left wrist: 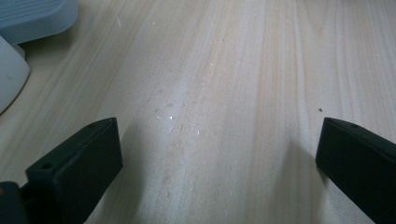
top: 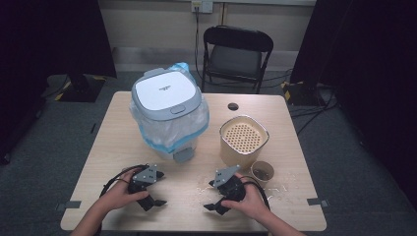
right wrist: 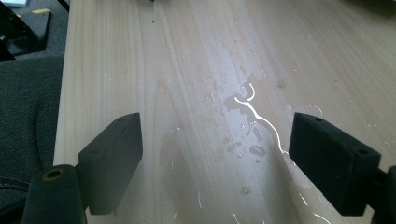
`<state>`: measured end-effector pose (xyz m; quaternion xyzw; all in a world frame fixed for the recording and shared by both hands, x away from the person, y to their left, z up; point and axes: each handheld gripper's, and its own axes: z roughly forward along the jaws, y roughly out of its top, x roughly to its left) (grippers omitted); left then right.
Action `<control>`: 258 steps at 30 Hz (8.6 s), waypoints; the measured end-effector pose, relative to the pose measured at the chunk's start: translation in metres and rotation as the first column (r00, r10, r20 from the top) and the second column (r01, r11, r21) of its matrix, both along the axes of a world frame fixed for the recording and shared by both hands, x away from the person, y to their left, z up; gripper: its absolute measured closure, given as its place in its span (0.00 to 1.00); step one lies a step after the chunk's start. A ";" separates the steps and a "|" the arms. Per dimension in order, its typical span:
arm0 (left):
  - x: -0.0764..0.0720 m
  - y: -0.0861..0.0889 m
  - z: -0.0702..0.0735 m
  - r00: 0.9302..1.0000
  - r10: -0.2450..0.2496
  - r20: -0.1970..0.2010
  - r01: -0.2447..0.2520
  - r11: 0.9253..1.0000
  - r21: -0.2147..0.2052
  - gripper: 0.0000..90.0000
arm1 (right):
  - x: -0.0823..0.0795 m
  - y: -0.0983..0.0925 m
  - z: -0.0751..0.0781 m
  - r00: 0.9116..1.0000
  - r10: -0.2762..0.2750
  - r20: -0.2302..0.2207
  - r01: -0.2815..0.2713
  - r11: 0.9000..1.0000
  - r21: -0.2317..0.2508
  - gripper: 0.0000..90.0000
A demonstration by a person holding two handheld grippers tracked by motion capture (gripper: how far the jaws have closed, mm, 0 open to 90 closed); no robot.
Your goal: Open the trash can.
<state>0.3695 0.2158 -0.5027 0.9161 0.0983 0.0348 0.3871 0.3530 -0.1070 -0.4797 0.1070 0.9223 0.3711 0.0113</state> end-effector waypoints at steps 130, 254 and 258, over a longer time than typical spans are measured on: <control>0.000 0.000 0.001 1.000 0.000 0.002 0.000 1.000 0.003 0.00 | 0.124 0.065 0.236 0.997 0.041 0.068 -0.041 0.999 0.003 0.23; 0.000 0.000 0.000 1.000 0.008 0.000 -0.008 1.000 -0.001 0.00 | 0.053 -0.137 0.119 0.965 -0.260 0.042 0.253 0.959 0.125 0.19; -0.001 0.000 0.000 1.000 0.009 0.001 -0.009 1.000 -0.001 0.00 | 0.050 -0.145 0.110 0.961 -0.276 0.029 0.270 0.954 0.132 0.19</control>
